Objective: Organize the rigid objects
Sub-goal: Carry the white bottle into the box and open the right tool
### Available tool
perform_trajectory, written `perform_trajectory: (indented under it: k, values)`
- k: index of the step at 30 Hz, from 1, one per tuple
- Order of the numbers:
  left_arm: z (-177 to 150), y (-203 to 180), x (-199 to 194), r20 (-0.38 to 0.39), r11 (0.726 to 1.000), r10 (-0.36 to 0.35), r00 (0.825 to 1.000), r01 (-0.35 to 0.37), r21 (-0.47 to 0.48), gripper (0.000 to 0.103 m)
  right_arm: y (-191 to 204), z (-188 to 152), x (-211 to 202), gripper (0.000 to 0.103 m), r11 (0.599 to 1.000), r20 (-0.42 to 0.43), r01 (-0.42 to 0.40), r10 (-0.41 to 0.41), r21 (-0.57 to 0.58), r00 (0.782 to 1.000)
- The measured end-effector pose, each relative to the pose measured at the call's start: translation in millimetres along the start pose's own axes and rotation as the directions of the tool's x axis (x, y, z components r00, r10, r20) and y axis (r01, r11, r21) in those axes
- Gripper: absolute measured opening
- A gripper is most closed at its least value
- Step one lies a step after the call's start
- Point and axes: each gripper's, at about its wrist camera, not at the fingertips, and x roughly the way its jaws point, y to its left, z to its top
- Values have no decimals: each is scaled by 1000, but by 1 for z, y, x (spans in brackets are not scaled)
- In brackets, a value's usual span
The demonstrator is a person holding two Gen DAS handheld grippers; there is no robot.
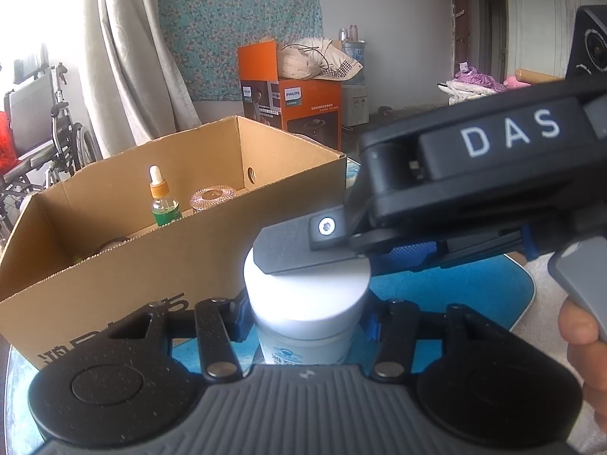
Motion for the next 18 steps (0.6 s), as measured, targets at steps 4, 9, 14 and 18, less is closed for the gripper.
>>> perform_trajectory:
  k: [4,9,14,18]
  values:
    - [0,-2,-6,9,1000,6,1000,-6,5,54,4,0,-5,51,1000,8,-6,6,-9,1000]
    - [5,-6,-20,32,999,21,999,-22,23,54,16,0,-15,51,999,29,-20,21,-34,999]
    - [26,-6,-48,85,996,53,995,-59,69,54,41,13,-33,51,995,77,-67,73,-80,994]
    - [59,5,-63,128,994,46,991,-58,88,54,66,38,-45,50,986,126,-99,117,-137,985]
